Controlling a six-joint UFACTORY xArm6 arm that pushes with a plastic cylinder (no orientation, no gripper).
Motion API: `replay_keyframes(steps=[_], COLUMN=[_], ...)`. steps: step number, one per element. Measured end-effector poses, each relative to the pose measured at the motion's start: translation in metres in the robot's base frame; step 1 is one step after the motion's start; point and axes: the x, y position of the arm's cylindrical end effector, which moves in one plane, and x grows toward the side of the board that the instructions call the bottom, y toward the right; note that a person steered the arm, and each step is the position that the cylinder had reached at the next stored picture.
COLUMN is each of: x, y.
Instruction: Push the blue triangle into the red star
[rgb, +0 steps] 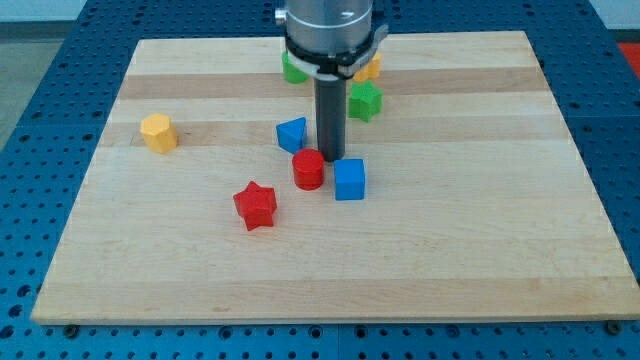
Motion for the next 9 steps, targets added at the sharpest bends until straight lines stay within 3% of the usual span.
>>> replay_keyframes(steps=[1, 7, 8, 9], x=[-0.047, -0.040, -0.027, 0.018], y=[0.001, -0.055, -0.063, -0.063])
